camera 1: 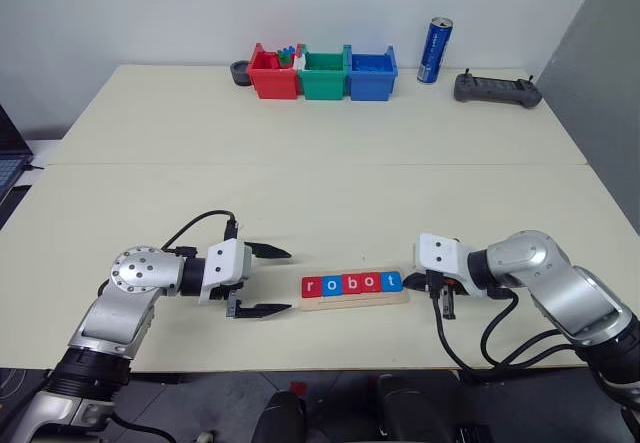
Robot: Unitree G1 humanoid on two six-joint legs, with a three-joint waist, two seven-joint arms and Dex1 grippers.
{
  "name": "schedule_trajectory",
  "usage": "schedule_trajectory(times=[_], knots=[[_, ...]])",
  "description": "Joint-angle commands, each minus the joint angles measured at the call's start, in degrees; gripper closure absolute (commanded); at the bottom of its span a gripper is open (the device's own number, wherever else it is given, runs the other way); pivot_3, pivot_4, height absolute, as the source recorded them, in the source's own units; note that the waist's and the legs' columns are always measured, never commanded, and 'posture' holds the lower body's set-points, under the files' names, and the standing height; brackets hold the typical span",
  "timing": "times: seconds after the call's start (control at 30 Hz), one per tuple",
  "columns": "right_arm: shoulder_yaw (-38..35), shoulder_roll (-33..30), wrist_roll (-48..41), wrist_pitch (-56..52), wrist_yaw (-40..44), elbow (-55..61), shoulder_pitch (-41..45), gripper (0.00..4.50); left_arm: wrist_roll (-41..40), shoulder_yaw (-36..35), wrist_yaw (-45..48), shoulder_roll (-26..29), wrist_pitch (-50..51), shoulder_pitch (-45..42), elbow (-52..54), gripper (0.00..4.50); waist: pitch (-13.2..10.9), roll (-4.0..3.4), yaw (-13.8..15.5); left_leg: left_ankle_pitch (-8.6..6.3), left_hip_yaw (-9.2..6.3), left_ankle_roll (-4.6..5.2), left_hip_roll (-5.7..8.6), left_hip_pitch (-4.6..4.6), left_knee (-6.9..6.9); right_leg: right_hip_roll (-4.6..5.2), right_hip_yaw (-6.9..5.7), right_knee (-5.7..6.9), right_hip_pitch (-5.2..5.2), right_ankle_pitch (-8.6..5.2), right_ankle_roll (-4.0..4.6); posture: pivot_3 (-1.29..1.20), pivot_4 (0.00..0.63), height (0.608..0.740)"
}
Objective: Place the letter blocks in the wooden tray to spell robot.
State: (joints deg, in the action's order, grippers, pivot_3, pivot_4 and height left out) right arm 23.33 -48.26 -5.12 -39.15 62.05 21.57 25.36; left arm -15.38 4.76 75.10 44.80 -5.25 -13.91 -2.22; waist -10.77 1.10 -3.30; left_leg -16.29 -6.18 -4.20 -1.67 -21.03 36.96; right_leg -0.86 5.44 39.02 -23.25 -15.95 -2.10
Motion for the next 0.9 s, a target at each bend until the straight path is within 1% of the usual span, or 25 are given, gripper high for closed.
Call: schedule_trajectory(times=[0.03, 0.4, 0.9], knots=[[0.0, 0.3, 0.3, 0.8, 0.2, 1.0, 1.0, 4.47, -0.3, -0.5, -0.6, 0.2, 0.5, -0.7, 2.4, 0.00, 0.0, 0.00, 0.0, 0.00, 0.00, 0.00, 0.00, 0.00, 0.00, 0.00, 0.00, 0.00, 0.00, 0.00, 0.00, 0.00, 0.150, 0.740], [0.0, 2.7, -1.5, -1.5, 0.6, 2.1, 2.3, 4.47, 0.0, -0.6, -0.8, 0.0, -0.3, -0.5, 1.5, 0.00, 0.0, 0.00, 0.0, 0.00, -0.01, 0.00, 0.00, 0.00, 0.00, 0.00, -0.01, 0.00, 0.00, 0.00, 0.00, 0.00, 0.150, 0.740], [0.2, 1.4, -0.8, -1.5, 1.6, 3.2, 2.0, 4.47, 0.2, -0.2, -1.2, -0.2, -0.3, -0.7, 1.7, 0.00, 0.0, 0.00, 0.0, 0.00, -0.01, 0.00, 0.00, 0.00, 0.00, 0.00, -0.01, 0.01, 0.00, 0.00, 0.00, 0.00, 0.150, 0.740]])
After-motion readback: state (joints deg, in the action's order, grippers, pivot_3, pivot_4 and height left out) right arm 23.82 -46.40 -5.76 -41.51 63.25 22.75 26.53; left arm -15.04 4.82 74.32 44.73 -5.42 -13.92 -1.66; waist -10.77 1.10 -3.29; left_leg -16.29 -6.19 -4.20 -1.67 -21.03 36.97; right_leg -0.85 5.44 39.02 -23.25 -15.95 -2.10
